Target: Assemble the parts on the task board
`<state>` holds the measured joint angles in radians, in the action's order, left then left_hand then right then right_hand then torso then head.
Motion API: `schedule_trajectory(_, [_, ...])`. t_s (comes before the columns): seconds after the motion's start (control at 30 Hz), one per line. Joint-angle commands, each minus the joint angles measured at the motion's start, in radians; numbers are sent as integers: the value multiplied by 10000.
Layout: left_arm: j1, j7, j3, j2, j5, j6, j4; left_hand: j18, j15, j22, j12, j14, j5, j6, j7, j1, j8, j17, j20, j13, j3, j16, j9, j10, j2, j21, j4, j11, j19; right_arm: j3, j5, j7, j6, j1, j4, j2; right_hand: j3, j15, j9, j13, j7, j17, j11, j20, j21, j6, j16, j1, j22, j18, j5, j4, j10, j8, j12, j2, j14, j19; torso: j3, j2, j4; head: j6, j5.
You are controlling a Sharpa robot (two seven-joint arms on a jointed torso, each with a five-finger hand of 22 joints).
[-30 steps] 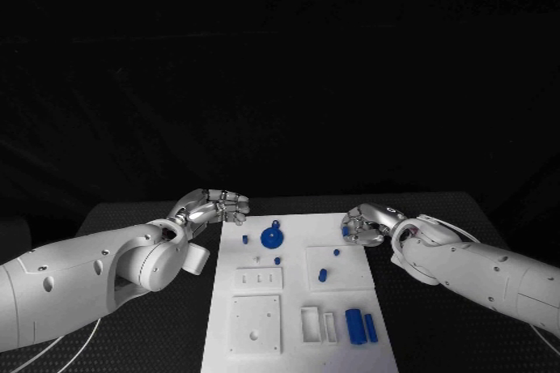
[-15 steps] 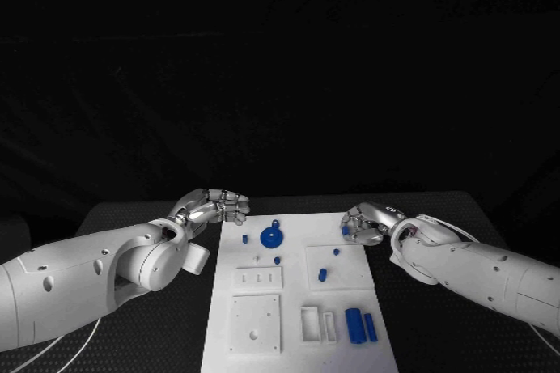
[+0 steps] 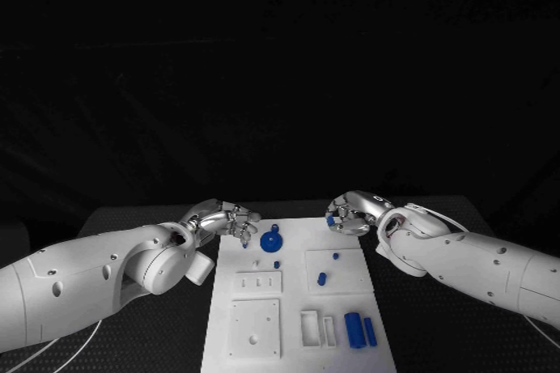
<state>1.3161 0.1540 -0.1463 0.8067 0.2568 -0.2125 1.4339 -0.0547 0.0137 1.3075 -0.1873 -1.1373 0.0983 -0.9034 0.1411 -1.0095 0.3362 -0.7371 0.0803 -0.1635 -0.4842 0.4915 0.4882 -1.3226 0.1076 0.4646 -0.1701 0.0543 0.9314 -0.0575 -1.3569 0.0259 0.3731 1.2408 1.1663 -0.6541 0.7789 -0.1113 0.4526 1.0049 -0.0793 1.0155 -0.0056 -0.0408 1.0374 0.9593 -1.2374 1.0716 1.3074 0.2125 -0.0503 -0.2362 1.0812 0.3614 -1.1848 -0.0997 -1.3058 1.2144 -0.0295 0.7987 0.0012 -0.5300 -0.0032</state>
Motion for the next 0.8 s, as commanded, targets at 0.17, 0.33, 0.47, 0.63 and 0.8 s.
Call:
schedule_trajectory(0.17, [193,-1673,10,-392,845,69,6,-120,-458,272,-473,-568,-419,-277,-154,321,-53,-678,426,-696,163,1093,-31,-787,107,1049,317,-353,511,-2,-1428,-1804,-688,239,1015,158,32,-89,328,-9,-157,13,-97,-22,74,572,35,-162,164,493,16,-5,25,151,32,-67,-28,41,14,-216,-36,46,136])
schedule_trajectory(0.33, [199,-2046,2,-704,744,-303,42,-118,-665,266,-796,-703,-450,-344,-258,404,-128,-956,630,-1110,250,1636,-54,-1006,176,1567,438,-439,641,-2,-1731,-2173,-715,258,1536,371,40,-94,336,-8,-147,14,-105,-22,77,587,33,-168,163,493,15,-22,32,156,32,-96,-34,47,15,-328,-51,56,276])
schedule_trajectory(0.47, [197,-2309,-20,-876,734,-268,16,-173,-1001,281,-1490,-1063,-465,-209,-327,459,-304,-1364,883,-1684,401,2469,-124,-1404,270,2289,530,-585,971,-1,-2004,-2311,-659,259,1842,487,75,-101,341,-7,-138,14,-114,-24,79,604,34,-134,161,493,-3,-74,43,156,32,-140,-43,57,15,-379,-50,49,332])
schedule_trajectory(0.63, [193,-2531,-31,-1011,854,-143,-27,-149,-1149,261,-2218,-992,-505,-294,-393,751,-355,-1593,1082,-2415,477,3112,-104,-1185,301,2931,932,-644,874,-1,-2222,-2383,-667,259,2072,650,102,-104,344,-7,-135,12,-117,-22,80,618,38,-124,158,493,-12,-98,54,152,35,-165,-51,67,3,-420,-71,39,309])
schedule_trajectory(0.8, [192,-2664,-37,-1114,945,-66,-47,-153,-1232,243,-2631,-962,-498,-458,-447,1145,-311,-1628,1188,-2833,528,3407,-48,-1005,362,3243,1426,-712,800,-1,-2293,-2415,-713,259,2111,828,121,-105,345,-8,-133,11,-119,-20,80,628,40,-121,155,493,-18,-103,60,150,36,-169,-56,74,-16,-445,-81,35,308])
